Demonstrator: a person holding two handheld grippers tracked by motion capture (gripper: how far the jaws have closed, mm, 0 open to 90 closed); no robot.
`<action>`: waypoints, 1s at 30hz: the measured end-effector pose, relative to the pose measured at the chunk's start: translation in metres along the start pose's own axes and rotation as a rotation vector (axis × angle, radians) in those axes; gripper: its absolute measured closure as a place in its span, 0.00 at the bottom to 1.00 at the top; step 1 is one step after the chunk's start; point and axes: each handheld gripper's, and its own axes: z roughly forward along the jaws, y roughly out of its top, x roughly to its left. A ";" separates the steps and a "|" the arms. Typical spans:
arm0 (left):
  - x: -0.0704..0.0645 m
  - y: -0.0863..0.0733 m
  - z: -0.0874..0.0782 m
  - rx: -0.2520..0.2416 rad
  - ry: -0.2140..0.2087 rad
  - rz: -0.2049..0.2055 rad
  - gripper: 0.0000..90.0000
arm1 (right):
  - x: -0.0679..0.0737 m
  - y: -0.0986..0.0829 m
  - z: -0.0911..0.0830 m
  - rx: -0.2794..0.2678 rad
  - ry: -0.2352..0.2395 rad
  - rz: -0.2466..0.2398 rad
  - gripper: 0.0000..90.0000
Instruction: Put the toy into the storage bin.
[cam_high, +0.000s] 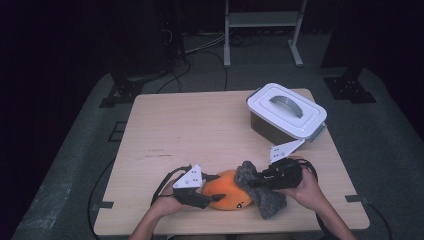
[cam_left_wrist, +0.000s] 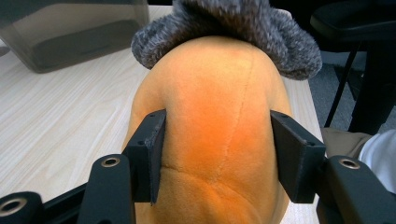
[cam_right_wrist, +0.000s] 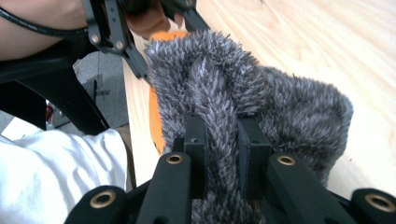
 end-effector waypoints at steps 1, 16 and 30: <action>0.000 0.000 0.000 0.000 0.000 0.001 0.47 | 0.001 0.003 0.000 -0.005 0.002 -0.005 0.85; 0.000 -0.001 -0.001 -0.007 0.004 -0.020 0.46 | -0.014 -0.049 -0.003 0.001 0.010 0.109 0.85; -0.004 0.010 0.003 0.022 -0.006 -0.004 0.36 | -0.003 0.002 0.010 0.029 0.056 0.034 0.84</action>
